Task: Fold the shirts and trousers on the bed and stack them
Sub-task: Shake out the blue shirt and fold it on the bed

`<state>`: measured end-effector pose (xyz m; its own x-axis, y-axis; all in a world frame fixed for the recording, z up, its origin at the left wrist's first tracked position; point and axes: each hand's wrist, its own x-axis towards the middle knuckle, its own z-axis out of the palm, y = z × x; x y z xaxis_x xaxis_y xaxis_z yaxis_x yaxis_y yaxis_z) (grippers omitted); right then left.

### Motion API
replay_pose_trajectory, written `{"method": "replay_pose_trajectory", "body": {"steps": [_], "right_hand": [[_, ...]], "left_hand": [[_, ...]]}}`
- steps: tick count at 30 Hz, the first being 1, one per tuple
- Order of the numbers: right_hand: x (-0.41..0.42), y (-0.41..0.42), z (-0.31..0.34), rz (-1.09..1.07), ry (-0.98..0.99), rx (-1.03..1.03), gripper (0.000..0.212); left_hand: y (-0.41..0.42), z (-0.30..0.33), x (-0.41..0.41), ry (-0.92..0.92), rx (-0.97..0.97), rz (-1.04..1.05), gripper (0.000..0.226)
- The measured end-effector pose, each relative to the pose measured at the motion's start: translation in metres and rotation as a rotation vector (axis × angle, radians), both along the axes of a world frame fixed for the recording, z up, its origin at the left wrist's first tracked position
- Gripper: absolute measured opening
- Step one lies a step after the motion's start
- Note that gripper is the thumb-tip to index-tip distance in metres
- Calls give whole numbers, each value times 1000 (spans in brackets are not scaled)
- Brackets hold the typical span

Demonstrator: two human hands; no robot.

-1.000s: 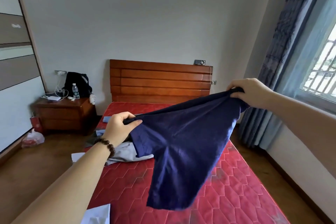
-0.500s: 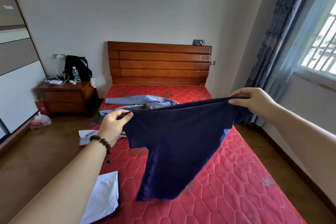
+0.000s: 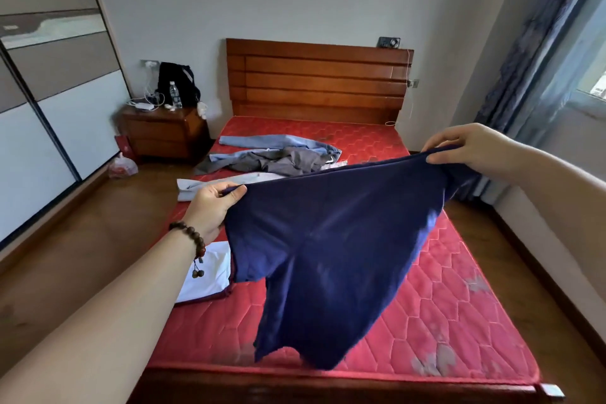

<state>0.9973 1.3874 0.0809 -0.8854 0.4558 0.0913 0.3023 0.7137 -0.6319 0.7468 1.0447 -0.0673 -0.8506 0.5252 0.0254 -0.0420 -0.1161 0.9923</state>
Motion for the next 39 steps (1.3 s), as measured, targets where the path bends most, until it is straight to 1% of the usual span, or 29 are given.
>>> {"method": "replay_pose_trajectory", "body": {"steps": [3, 7, 13, 20, 24, 27, 31, 36, 38, 39], "right_hand": [[-17, 6, -13, 9, -95, 56, 10], [-57, 21, -59, -8, -167, 99, 14], [-137, 58, -168, -71, -215, 139, 13], [-245, 123, -309, -114, -340, 94, 13], [-296, 162, -376, -131, -369, 118, 13], [-331, 186, -419, -121, -388, 136, 14], [-382, 215, -475, -89, -431, 170, 13], [-437, 250, -541, -77, -412, 280, 15], [-456, 263, -566, -81, -412, 351, 22], [-462, 267, -579, -75, -417, 406, 31]], "left_hand": [[3, -18, 1, -61, -60, 29, 10], [17, -63, -9, -144, -131, 58, 12], [59, -164, -53, -219, -321, 79, 17], [126, -306, -139, -303, -490, 160, 19], [158, -362, -178, -238, -582, 237, 16], [180, -394, -199, -181, -630, 244, 16], [204, -435, -229, -83, -663, 289, 19], [239, -484, -271, -38, -696, 351, 19], [251, -501, -286, -17, -751, 359, 18], [256, -510, -293, -4, -808, 360, 18]]}}
